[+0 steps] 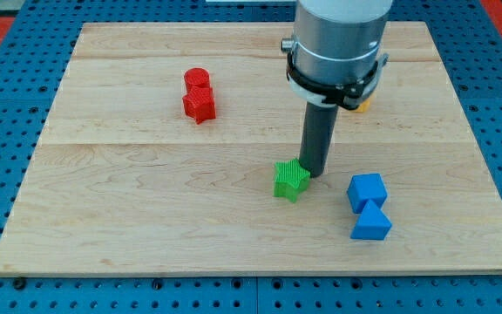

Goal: Place the green star at the bottom of the red star

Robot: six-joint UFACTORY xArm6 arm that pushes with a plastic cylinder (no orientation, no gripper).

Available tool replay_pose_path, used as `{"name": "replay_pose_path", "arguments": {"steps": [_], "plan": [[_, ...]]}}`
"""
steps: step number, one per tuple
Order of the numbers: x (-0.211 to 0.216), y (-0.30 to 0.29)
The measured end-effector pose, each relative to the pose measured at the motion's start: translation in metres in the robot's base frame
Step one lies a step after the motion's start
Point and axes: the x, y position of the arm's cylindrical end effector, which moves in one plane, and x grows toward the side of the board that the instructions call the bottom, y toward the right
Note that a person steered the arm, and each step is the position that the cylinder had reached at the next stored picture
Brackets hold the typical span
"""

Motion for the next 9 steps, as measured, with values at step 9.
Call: {"name": "replay_pose_path", "arguments": {"steps": [9], "plan": [[-0.056,-0.071]]}}
